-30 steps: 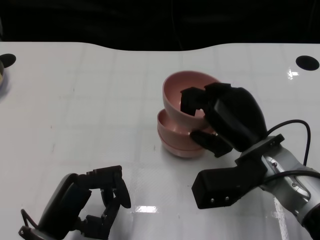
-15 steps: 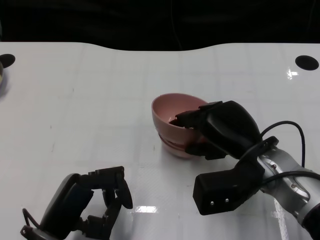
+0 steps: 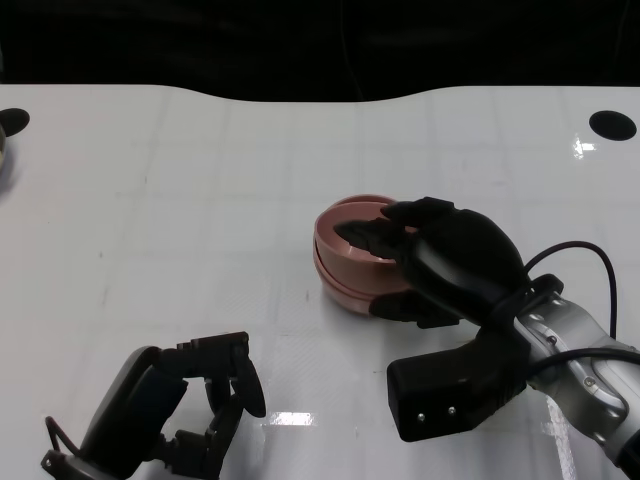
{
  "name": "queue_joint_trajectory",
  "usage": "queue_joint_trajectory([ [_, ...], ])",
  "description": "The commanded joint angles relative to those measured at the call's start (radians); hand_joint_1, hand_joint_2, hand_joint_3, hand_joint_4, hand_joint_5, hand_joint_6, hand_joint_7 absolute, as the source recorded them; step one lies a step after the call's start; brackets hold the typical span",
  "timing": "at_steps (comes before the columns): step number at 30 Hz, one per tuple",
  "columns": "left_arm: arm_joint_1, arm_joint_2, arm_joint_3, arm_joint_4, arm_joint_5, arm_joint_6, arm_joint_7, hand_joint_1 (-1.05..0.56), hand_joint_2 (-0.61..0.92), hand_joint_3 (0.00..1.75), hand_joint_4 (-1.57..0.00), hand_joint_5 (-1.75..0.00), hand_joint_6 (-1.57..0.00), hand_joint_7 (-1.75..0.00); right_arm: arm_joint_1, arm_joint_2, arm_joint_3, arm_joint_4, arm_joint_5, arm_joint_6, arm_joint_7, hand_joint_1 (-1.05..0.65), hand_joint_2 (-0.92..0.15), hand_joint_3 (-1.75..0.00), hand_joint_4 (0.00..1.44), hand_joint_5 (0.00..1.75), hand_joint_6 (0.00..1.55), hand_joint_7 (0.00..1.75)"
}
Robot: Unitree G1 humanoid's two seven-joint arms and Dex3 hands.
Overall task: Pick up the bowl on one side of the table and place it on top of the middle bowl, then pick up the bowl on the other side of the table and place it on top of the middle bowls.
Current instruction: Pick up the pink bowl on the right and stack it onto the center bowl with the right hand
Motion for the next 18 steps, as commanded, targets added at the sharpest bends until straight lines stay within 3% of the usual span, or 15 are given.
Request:
queue_joint_trajectory([
  [1, 0.003, 0.014, 0.006, 0.003, -0.005, -0.006, 0.002, 0.02, 0.21, 1.59, -0.87, -1.7, -0.84, -1.48, 0.015, -0.022, 0.002, -0.014, -0.013, 0.014, -0.018, -0.74, -0.92, -0.39, 0.27, 0.08, 0.33, 0.0],
  [9, 0.002, 0.014, 0.007, 0.003, 0.002, -0.007, 0.006, 0.01, 0.23, 1.58, -0.88, -1.7, -0.84, -1.48, 0.054, -0.031, 0.004, -0.034, -0.035, 0.009, -0.063, -0.74, -0.92, -0.38, 0.24, 0.08, 0.32, 0.0],
  [18, 0.0, 0.016, 0.007, 0.004, 0.002, -0.01, 0.003, -0.01, 0.23, 1.56, -0.88, -1.7, -0.84, -1.47, 0.127, -0.042, 0.02, -0.083, -0.047, 0.018, -0.038, -0.75, -0.92, -0.39, 0.25, 0.1, 0.33, 0.01],
])
